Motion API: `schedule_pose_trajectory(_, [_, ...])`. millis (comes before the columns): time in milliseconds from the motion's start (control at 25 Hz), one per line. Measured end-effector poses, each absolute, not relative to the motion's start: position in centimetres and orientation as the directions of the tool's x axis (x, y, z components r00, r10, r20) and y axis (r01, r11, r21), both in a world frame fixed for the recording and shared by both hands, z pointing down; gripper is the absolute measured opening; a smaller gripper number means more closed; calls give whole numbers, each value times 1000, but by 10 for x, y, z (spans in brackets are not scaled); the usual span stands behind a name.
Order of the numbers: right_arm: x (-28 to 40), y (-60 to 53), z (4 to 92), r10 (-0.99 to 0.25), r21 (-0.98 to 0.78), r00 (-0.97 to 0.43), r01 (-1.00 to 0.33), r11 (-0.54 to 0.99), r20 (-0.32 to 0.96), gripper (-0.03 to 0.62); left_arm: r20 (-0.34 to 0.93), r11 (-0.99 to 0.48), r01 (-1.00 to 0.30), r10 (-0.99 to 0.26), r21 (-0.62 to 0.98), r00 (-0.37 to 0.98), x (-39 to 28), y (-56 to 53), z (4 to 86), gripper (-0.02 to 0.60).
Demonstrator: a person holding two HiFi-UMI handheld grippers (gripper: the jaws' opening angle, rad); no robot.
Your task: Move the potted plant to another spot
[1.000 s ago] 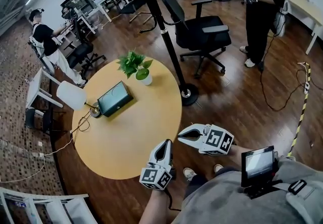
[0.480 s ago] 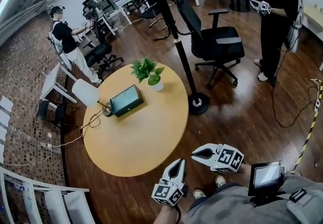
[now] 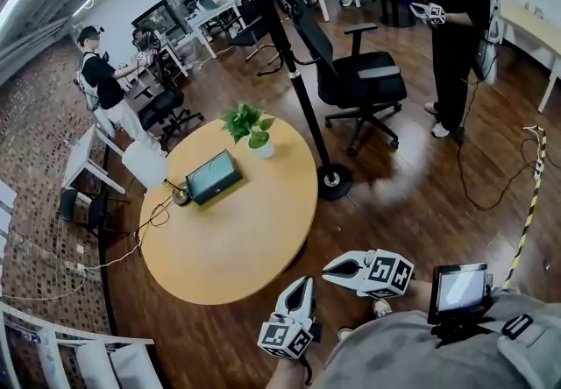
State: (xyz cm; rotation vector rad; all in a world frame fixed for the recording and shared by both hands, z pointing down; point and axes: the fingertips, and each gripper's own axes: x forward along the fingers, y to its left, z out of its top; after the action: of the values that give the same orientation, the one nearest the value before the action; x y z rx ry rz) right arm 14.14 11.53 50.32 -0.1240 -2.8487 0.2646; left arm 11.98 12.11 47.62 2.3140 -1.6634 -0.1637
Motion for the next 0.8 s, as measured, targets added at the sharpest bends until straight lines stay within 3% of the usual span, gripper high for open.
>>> schedule_pose_trajectory(800, [118, 156, 498, 139, -211, -955, 84, 974, 261, 5, 96, -291, -910, -939, 295, 332, 93, 155, 475, 2])
